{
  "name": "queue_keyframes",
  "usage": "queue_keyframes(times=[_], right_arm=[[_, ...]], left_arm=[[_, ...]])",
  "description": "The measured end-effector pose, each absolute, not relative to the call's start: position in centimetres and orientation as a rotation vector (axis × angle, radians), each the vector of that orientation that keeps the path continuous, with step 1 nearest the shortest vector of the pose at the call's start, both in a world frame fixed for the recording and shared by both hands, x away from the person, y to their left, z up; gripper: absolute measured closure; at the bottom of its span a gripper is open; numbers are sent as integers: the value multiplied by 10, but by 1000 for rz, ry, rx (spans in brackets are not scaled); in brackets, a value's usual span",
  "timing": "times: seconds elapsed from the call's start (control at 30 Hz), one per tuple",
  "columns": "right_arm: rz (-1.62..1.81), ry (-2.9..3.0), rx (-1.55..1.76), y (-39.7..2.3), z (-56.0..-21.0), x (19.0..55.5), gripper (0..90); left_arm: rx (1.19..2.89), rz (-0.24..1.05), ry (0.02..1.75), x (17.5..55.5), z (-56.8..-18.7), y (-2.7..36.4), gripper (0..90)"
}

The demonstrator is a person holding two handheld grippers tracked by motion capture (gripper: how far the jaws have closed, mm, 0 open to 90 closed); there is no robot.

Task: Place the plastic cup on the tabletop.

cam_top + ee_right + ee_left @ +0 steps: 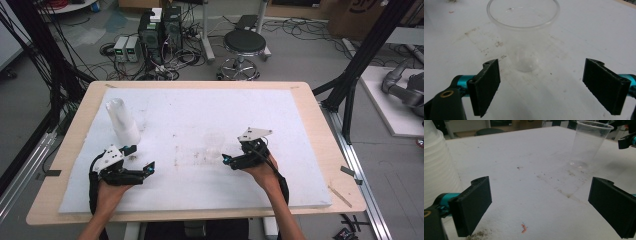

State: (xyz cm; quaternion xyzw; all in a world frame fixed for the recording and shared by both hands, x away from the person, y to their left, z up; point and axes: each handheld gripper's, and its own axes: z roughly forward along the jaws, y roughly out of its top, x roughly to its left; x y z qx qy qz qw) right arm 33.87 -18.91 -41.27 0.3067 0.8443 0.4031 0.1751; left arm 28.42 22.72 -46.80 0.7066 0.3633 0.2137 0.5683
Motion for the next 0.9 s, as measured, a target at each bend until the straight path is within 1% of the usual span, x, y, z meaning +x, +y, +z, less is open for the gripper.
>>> queue_keyframes(times=[0.2,0.43,0.67,0.9], right_arm=[[1183,2297,880,-203,-413,328,145],[1219,2179,908,-222,-425,317,145],[1227,2111,962,-238,-434,317,146],[1242,2093,968,-242,-442,319,146]], left_arm=[[1660,501,858,285,-468,228,48],[1649,501,859,284,-468,229,48],[1660,519,849,283,-468,227,48],[1658,534,846,282,-468,226,48]])
